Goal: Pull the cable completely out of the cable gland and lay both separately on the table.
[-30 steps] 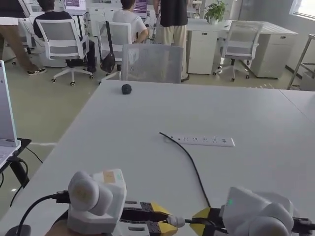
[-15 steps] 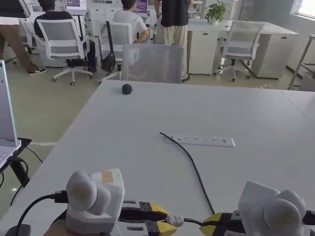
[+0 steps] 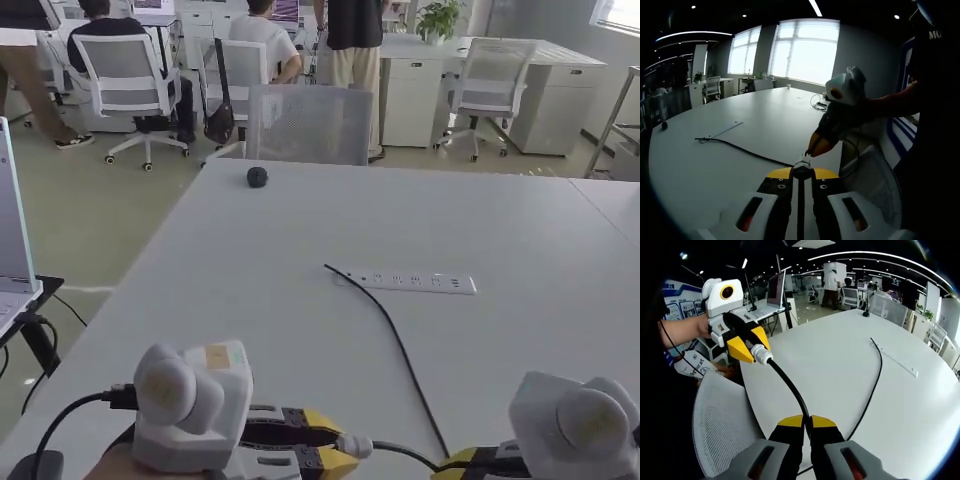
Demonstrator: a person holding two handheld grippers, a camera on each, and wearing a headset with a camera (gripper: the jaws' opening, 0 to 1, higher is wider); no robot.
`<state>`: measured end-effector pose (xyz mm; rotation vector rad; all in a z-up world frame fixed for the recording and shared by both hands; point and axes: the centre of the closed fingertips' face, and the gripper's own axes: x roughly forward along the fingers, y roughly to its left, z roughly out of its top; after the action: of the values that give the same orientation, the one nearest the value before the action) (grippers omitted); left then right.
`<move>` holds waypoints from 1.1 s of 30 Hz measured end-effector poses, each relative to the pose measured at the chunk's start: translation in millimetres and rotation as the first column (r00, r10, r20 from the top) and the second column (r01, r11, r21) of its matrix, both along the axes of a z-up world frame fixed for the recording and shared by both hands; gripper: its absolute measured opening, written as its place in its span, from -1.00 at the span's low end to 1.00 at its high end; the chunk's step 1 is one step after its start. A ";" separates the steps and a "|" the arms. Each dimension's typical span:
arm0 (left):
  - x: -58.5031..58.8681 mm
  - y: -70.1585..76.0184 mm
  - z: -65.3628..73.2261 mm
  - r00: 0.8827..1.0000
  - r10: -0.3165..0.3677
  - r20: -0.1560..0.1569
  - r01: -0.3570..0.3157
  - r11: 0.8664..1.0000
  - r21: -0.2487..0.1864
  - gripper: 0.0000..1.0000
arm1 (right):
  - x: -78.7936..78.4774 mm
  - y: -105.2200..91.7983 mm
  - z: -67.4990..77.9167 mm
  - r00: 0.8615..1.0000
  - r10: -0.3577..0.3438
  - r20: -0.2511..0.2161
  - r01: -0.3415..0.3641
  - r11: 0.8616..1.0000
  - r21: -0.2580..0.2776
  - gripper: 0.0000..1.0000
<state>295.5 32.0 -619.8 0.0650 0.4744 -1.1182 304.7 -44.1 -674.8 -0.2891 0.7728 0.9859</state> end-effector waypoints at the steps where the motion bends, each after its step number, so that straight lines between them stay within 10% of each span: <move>1: 0.2 0.0 0.0 1.000 0.000 0.000 0.000 1.000 0.000 -0.70 | 0.1 -0.5 -0.3 1.000 -0.002 0.001 0.002 1.000 -0.001 -1.00; 13: -1.4 -0.9 -0.9 1.000 -0.005 -0.004 0.005 1.000 0.004 -0.70 | 5.9 -0.2 9.9 0.988 0.079 0.136 -0.071 0.996 -0.059 -0.89; 18: -0.1 -2.3 -0.5 1.000 -0.003 -0.003 0.003 1.000 0.003 -0.70 | 4.6 15.6 30.7 0.980 0.091 0.180 -0.092 0.996 0.000 -0.64; 28: -1.9 -6.9 -1.6 1.000 -0.014 -0.004 0.014 1.000 0.006 -0.70 | -6.6 56.6 46.6 0.893 0.291 0.345 -0.265 0.957 -0.120 -0.72; 33: -3.0 -7.3 -1.7 1.000 -0.017 -0.004 0.017 1.000 0.010 -0.70 | -7.0 55.7 42.7 0.887 0.312 0.341 -0.278 0.949 -0.148 -0.91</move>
<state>292.4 24.6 -621.4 0.0759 0.4834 -1.1329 297.7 11.6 -632.1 -0.6682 0.4434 1.1422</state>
